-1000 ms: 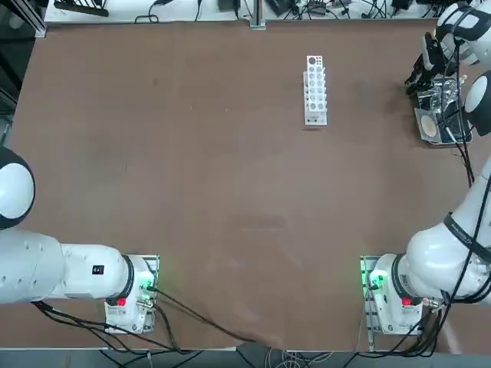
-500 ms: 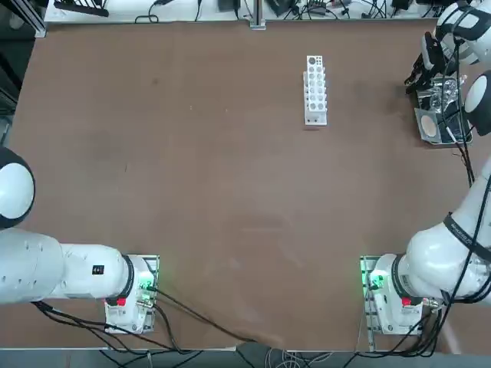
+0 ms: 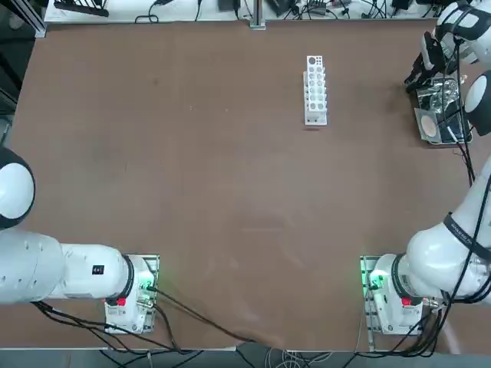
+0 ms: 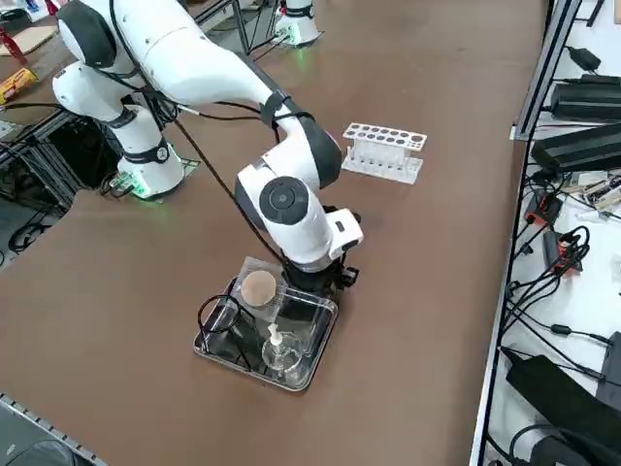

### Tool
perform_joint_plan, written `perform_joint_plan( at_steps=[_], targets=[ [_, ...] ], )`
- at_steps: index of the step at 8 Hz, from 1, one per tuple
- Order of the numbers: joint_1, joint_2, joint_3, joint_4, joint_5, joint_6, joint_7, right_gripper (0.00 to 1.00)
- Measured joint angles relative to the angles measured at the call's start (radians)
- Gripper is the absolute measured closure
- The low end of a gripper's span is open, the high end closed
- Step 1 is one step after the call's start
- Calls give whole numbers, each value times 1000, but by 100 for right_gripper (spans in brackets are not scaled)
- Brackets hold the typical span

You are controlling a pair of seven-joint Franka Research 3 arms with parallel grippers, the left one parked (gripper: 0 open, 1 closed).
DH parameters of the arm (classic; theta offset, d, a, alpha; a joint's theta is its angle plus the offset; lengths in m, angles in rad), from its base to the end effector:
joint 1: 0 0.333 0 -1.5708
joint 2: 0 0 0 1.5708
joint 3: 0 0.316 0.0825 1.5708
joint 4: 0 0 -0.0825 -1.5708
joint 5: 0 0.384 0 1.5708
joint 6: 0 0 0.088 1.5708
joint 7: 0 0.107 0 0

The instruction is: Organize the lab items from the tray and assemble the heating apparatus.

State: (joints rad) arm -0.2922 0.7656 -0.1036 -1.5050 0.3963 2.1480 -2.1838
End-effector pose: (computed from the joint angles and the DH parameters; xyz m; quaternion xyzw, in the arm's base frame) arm 0.6578 -0.2454 0.2060 -0.6989 -0.7024 -0.1018 0.0880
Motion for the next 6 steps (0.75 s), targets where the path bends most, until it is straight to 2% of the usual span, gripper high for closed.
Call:
perform_joint_plan(
  at_steps=[6],
  targets=[
    [8, -1, 0, 12, -14, 0, -11, 77]
  ],
)
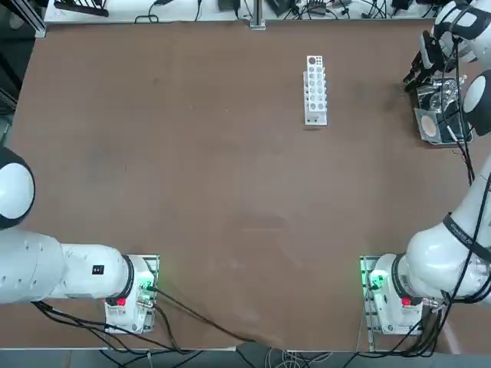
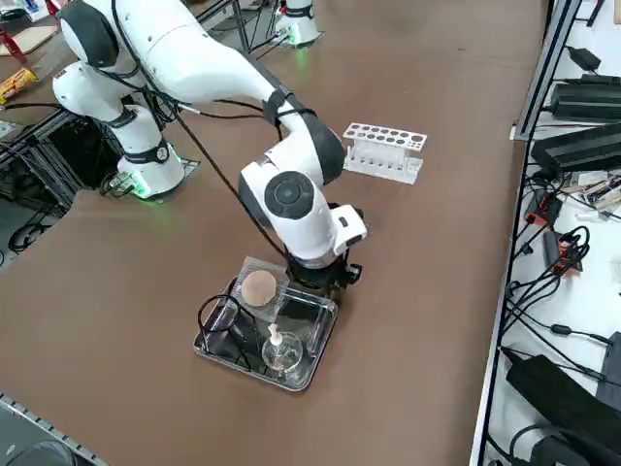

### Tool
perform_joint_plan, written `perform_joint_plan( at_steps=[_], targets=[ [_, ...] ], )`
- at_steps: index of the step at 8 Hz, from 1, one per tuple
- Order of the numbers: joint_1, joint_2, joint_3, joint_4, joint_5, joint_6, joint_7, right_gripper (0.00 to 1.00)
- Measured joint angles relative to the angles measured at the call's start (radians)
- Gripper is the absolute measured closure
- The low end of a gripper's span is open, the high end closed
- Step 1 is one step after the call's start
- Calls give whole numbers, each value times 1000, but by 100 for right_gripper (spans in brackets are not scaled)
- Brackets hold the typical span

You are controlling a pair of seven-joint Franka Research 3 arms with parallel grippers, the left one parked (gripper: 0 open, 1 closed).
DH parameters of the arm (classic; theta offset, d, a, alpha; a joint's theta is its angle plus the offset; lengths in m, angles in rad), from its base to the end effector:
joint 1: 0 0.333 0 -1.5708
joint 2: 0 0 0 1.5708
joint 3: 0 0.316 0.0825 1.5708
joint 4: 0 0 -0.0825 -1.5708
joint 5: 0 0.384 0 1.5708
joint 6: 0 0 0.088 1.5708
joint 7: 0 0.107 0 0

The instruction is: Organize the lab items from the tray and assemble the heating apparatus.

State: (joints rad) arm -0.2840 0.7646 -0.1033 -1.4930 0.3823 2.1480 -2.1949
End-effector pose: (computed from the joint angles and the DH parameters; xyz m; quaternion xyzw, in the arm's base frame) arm 0.6631 -0.2412 0.2117 -0.6888 -0.7136 -0.0992 0.0806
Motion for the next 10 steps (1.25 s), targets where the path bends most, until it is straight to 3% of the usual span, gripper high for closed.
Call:
perform_joint_plan(
  at_steps=[6, 10],
  targets=[
    [12, -34, 3, 11, -3, -17, -2, 77],
    [30, -80, 4, 110, 0, -176, 106, 77]
  ],
)
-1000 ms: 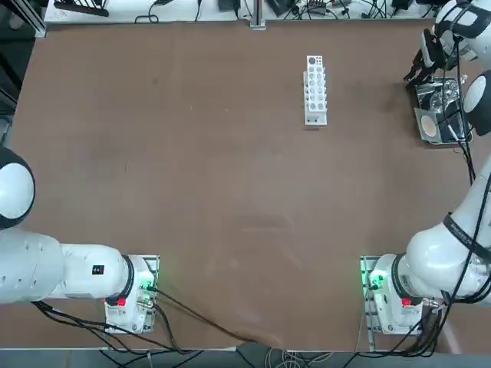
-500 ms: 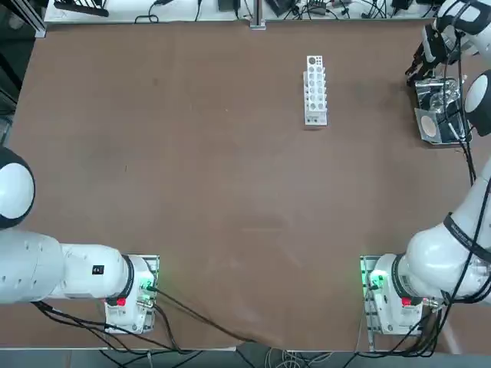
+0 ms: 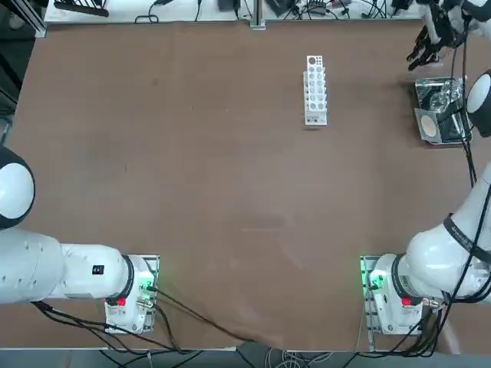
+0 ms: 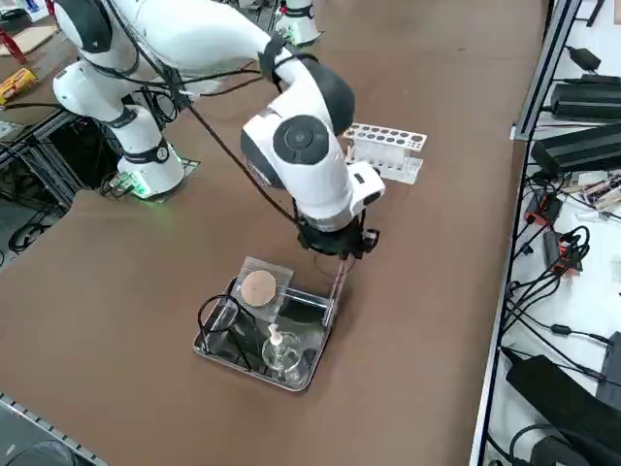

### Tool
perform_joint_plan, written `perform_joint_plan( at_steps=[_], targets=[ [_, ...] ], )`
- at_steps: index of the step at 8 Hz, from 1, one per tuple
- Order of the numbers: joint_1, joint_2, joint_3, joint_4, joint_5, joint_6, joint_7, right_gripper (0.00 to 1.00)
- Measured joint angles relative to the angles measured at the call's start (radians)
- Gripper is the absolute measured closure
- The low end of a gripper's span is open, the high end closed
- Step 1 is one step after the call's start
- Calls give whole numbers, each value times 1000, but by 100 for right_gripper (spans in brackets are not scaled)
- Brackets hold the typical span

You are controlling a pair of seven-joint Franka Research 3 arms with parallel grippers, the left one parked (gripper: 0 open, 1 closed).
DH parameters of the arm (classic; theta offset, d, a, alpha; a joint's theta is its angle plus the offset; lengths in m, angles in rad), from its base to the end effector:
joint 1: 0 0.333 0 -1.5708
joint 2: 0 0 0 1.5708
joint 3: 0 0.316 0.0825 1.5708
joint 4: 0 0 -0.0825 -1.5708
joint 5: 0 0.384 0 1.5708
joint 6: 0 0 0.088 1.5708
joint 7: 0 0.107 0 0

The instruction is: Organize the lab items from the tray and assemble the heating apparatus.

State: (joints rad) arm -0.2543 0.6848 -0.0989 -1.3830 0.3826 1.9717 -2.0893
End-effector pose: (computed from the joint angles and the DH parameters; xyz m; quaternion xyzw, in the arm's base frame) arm 0.6884 -0.2131 0.3044 -0.6931 -0.7057 -0.1163 0.0902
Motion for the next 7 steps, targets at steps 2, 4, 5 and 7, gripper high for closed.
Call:
perform_joint_plan(
  at_steps=[2, 4, 5, 7],
  targets=[
    [12, -3, 3, 70, 9, -83, 111, 77],
    [13, -2, 6, 82, 84, -117, 142, 77],
    [15, -1, 9, 82, 145, -129, 162, 77],
    [22, -1, 26, 87, 244, -138, 187, 77]
  ],
)
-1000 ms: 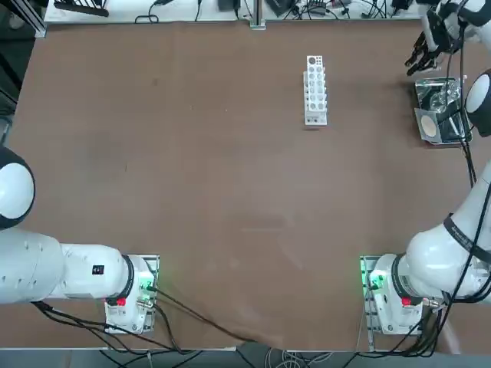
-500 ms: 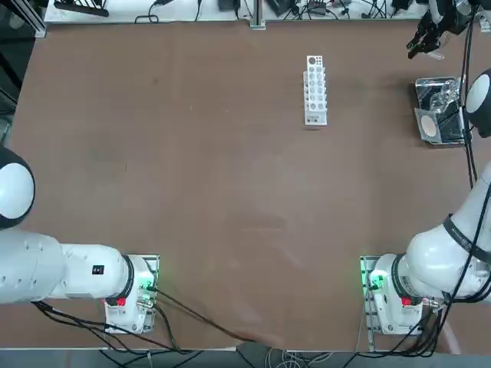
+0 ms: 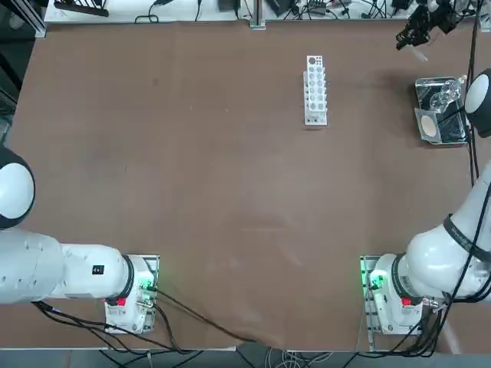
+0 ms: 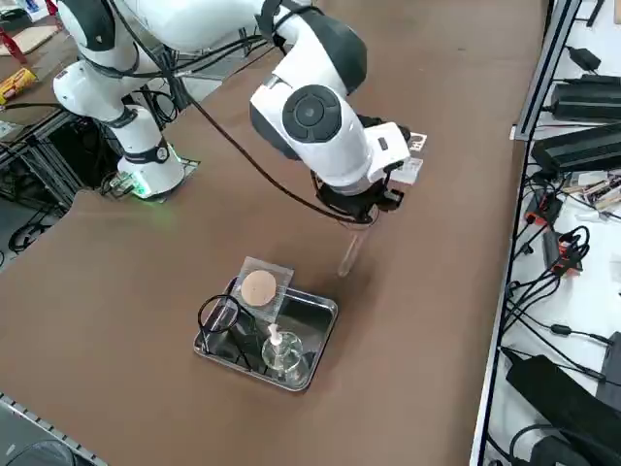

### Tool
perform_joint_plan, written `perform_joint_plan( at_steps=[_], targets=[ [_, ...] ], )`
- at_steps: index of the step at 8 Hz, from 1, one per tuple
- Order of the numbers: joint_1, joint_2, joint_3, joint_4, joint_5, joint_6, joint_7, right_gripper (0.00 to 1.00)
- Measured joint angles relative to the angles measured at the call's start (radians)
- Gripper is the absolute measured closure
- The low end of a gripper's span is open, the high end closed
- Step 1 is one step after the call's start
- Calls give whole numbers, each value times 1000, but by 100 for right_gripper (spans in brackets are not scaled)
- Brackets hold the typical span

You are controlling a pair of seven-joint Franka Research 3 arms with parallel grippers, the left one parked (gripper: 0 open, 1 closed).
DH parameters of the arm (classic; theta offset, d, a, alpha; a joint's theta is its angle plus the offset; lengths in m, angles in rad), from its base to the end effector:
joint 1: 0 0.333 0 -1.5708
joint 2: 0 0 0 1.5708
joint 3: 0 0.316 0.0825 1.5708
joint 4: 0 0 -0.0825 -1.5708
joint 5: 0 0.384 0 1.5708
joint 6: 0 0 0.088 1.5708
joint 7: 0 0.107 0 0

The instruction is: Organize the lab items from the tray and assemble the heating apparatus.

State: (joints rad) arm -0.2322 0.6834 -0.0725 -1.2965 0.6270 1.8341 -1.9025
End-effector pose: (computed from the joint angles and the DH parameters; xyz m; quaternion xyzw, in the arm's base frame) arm 0.7098 -0.1609 0.3430 -0.7351 -0.6186 -0.2092 0.1823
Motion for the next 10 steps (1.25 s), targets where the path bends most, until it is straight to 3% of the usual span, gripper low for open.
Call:
perform_joint_plan(
  at_steps=[3, 8, 10],
  targets=[
    [6, 0, 78, 9, 158, -1, 20, 77],
    [15, 38, 123, -2, 581, -20, -61, 77],
    [18, 75, 127, -18, 716, -88, -122, 77]
  ],
)
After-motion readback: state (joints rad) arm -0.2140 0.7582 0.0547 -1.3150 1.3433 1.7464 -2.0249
